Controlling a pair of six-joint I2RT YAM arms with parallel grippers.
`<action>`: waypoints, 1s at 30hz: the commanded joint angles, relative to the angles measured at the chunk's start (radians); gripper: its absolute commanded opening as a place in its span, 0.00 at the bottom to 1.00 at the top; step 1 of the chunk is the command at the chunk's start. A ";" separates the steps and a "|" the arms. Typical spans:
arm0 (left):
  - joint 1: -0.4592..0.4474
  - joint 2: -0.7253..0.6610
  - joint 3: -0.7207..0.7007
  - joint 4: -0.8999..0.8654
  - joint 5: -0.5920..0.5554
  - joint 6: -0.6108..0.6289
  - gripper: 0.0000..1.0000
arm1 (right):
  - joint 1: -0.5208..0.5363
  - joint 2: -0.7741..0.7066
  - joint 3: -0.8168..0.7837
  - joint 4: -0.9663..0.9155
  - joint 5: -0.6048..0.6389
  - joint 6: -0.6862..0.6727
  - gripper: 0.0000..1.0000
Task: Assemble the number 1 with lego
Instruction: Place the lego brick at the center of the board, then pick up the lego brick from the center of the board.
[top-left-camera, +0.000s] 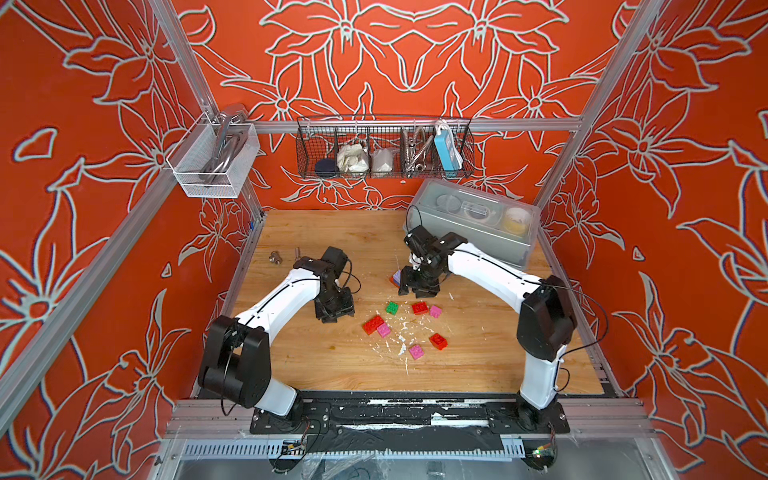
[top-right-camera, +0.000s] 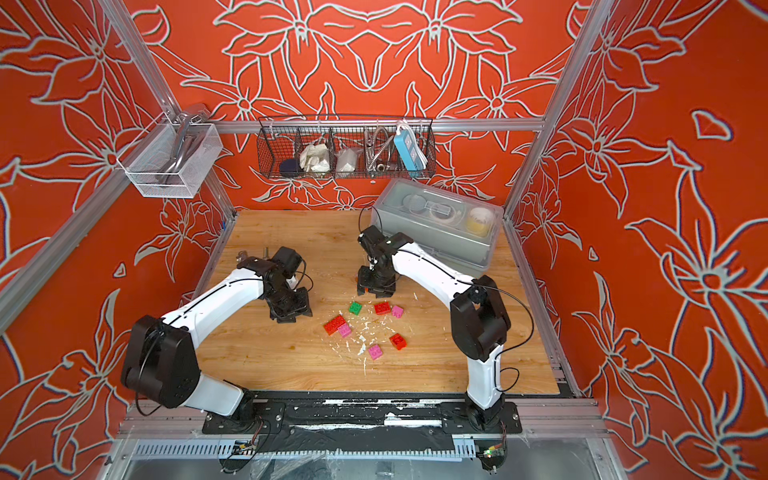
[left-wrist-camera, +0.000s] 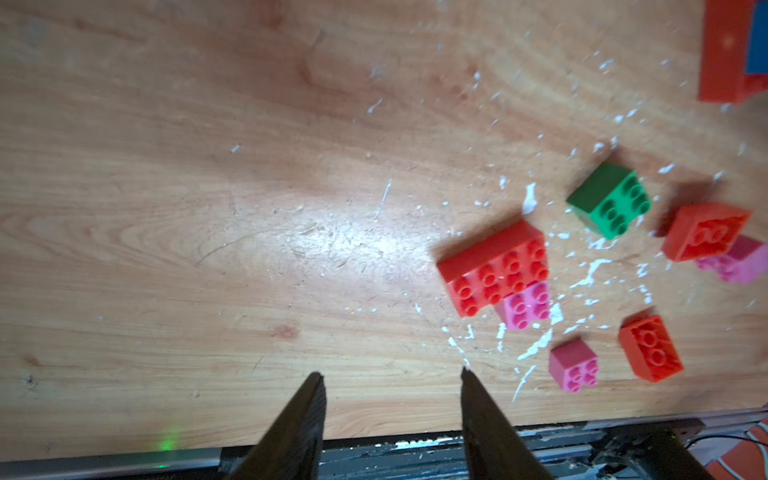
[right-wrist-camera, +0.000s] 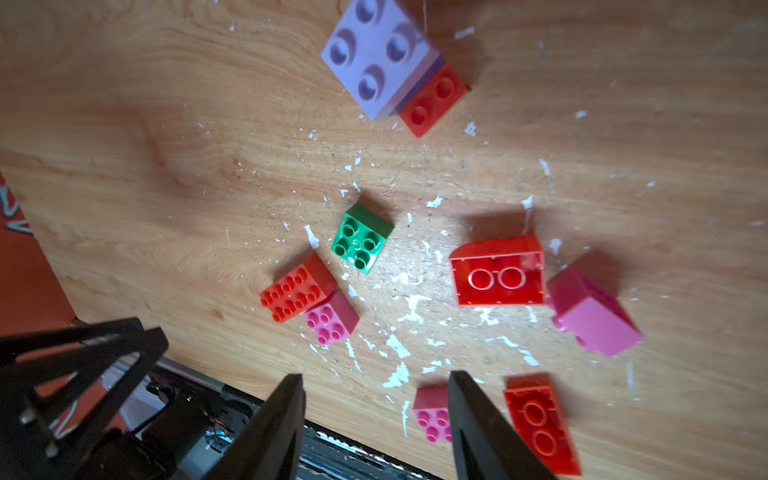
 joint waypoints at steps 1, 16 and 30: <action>0.016 -0.027 -0.030 0.036 0.004 0.053 0.51 | 0.017 0.052 0.030 0.051 0.030 0.224 0.56; 0.066 -0.084 -0.125 0.072 0.016 0.135 0.51 | 0.068 0.202 0.067 0.127 0.083 0.378 0.56; 0.083 -0.100 -0.171 0.091 0.020 0.151 0.51 | 0.121 0.293 0.187 0.057 0.203 0.340 0.53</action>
